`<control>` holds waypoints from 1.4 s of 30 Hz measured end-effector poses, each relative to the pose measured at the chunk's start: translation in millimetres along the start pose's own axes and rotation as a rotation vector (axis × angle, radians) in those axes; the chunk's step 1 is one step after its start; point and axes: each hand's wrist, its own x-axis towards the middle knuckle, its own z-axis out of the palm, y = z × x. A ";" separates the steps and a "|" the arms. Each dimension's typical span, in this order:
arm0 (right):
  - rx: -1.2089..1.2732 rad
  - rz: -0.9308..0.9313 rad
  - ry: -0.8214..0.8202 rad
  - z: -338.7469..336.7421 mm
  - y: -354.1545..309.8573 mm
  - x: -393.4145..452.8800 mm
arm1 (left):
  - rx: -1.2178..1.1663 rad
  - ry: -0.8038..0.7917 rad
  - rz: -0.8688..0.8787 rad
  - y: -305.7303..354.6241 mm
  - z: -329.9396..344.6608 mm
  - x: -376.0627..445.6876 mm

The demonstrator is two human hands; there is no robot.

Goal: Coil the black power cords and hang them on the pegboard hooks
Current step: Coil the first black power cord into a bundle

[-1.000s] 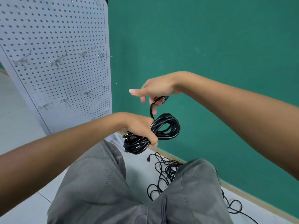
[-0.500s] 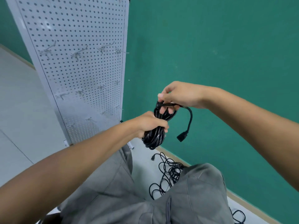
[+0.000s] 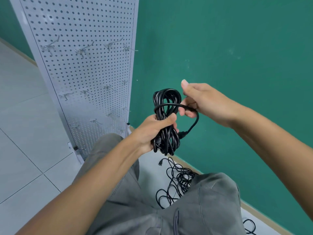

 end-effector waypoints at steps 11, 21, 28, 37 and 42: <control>0.280 0.084 -0.081 18.0 46.2 -10.5 | -0.419 0.121 0.035 -0.8 8.0 -20.8; 0.232 0.167 -0.214 13.3 61.4 13.0 | 0.043 -0.187 0.111 -8.5 3.4 -31.8; 0.052 0.213 -0.198 -12.2 38.6 19.8 | 0.395 -0.262 0.088 22.7 8.0 -26.2; -0.111 0.265 -0.297 -38.3 4.0 28.7 | 0.994 -0.511 0.042 60.1 29.8 -8.1; -0.428 0.355 -0.456 -30.6 -22.7 32.1 | 1.589 -0.531 0.136 54.1 52.6 2.5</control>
